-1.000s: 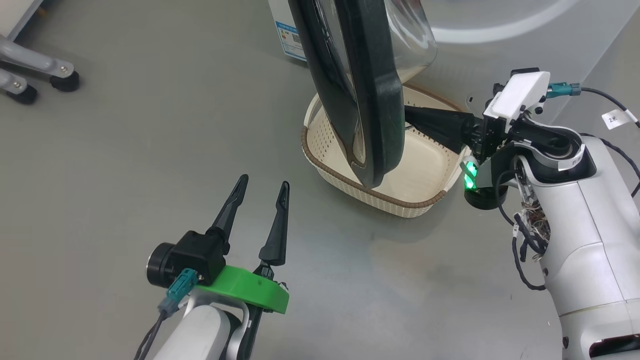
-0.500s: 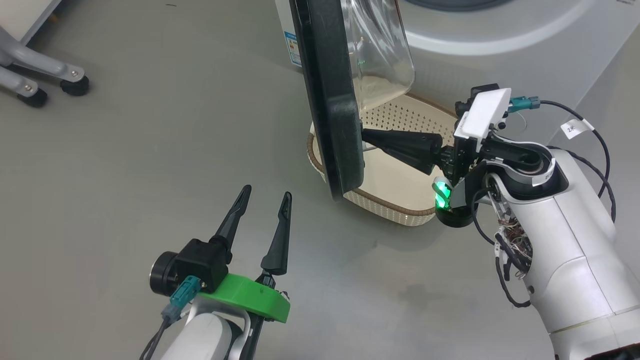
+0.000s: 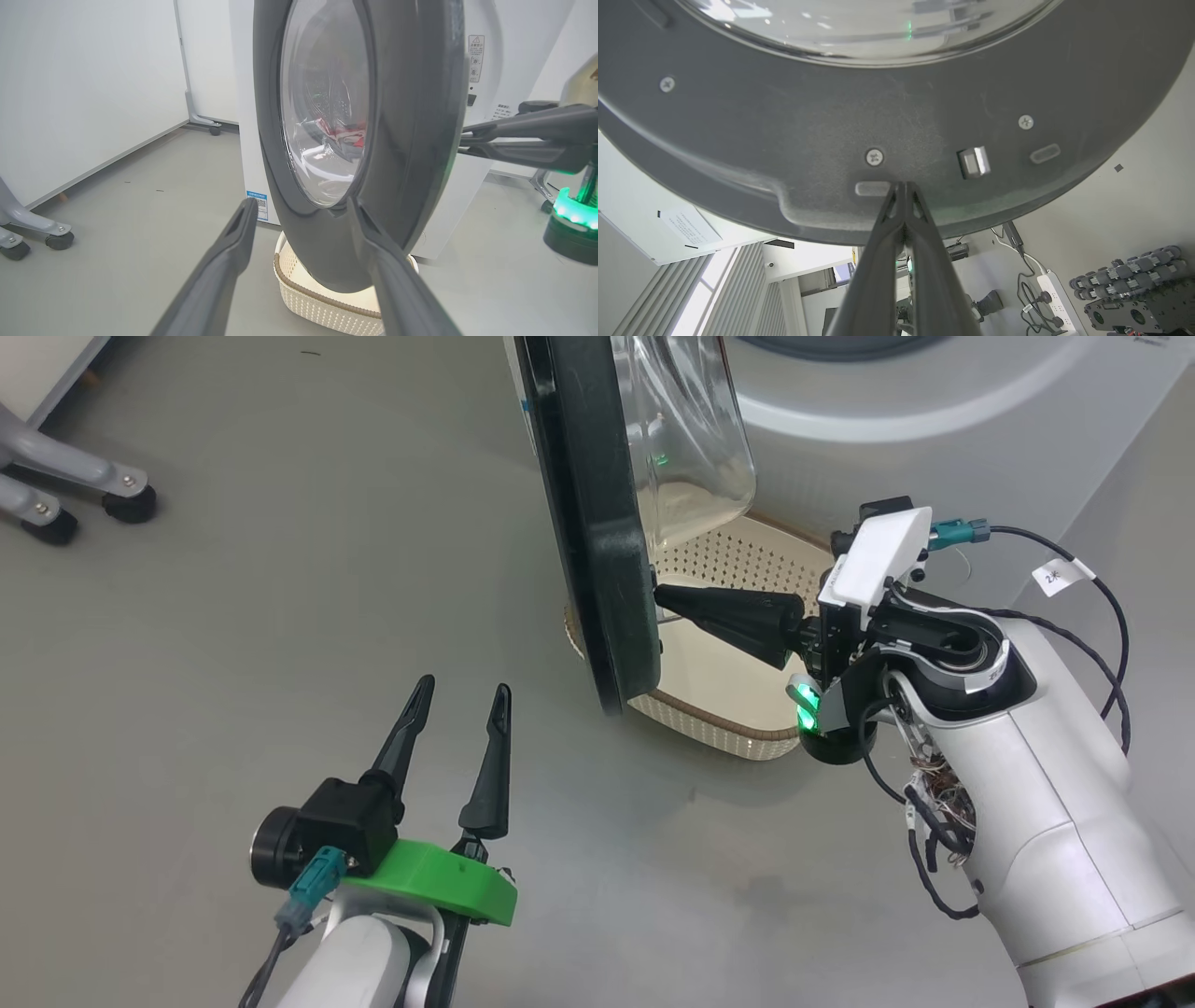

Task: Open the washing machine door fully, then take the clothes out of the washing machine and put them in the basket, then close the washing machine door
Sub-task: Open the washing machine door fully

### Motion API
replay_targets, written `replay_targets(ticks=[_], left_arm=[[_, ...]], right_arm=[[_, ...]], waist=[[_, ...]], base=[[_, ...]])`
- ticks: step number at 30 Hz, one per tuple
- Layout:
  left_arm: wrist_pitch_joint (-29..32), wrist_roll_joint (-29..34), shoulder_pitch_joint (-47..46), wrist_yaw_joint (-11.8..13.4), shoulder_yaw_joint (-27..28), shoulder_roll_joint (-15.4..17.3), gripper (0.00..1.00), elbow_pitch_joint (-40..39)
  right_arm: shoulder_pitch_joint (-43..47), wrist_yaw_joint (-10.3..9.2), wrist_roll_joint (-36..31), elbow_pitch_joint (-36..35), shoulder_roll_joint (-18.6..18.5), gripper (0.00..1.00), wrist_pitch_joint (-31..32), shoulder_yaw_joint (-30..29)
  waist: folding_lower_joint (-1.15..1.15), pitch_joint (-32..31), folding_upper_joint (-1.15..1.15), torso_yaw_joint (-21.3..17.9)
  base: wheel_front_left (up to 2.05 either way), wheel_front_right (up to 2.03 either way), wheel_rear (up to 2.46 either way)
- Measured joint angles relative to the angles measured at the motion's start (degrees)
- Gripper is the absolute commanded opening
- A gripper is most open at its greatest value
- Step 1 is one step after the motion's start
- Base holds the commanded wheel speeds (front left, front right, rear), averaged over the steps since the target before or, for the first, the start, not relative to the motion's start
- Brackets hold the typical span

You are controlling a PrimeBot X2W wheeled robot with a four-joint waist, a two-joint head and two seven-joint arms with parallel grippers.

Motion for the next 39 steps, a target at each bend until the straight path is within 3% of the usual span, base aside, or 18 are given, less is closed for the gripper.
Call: replay_targets(ticks=[3, 6, 8, 13, 15, 25, 36, 39], left_arm=[[0.0, 0.52, 0.0, 0.0, 0.69, 0.0, 1.0, 0.13], [0.0, 0.94, -0.01, 0.0, 1.43, 0.0, 1.0, 0.32], [0.0, 1.18, -0.01, 0.0, 2.12, 0.0, 1.0, 0.45], [0.0, 1.88, -0.01, 0.0, 3.18, -0.01, 1.0, 0.87], [0.0, 2.54, -0.01, 0.0, 4.24, -0.01, 1.0, 0.9], [0.0, 4.97, 0.71, 0.0, 8.51, 0.01, 1.0, 1.6], [0.0, 5.83, 3.81, -0.01, 11.4, 0.02, 1.0, 2.35], [0.0, 5.97, 4.27, -0.08, 11.62, 0.02, 1.0, 2.43]], right_arm=[[0.03, 0.21, -1.8, 0.36, 0.03, 0.0, -0.94, 0.11], [0.68, 2.08, -3.56, 0.56, -0.59, 0.0, -2.5, -0.36], [1.25, 4.04, -5.39, 0.43, -2.02, 0.0, -4.03, -0.53], [2.1, 12.4, -15.56, -2.79, -8.31, 0.0, -10.54, -0.07], [2.73, 14.69, -19.68, -4.23, -10.47, 0.0, -13.12, 0.42], [10.82, 14.18, -40.06, -10.4, -18.62, 0.0, -30.25, 3.03], [20.18, 14.13, -56.18, -13.57, -22.2, 0.0, -49.55, 4.77], [23.29, 12.58, -57.64, -13.46, -22.2, 0.0, -53.72, 4.01]], waist=[[0.0, -0.26, 0.0, -0.55], [0.0, -0.77, 0.0, -1.53], [0.0, -1.21, 0.0, -2.27], [0.0, -2.53, 0.0, -4.41], [0.0, -3.11, 0.0, -5.35], [0.0, -5.68, 0.0, -10.68], [0.0, -8.17, 0.0, -15.51], [0.0, -8.87, 0.0, -16.39]], base=[[0.0, 0.0, 0.0], [0.0, 0.0, 0.0], [0.0, 0.0, 0.0], [0.0, 0.0, 0.0], [0.0, 0.0, 0.0], [0.0, 0.0, 0.0], [0.0, 0.0, 0.0], [0.0, 0.0, 0.0]])
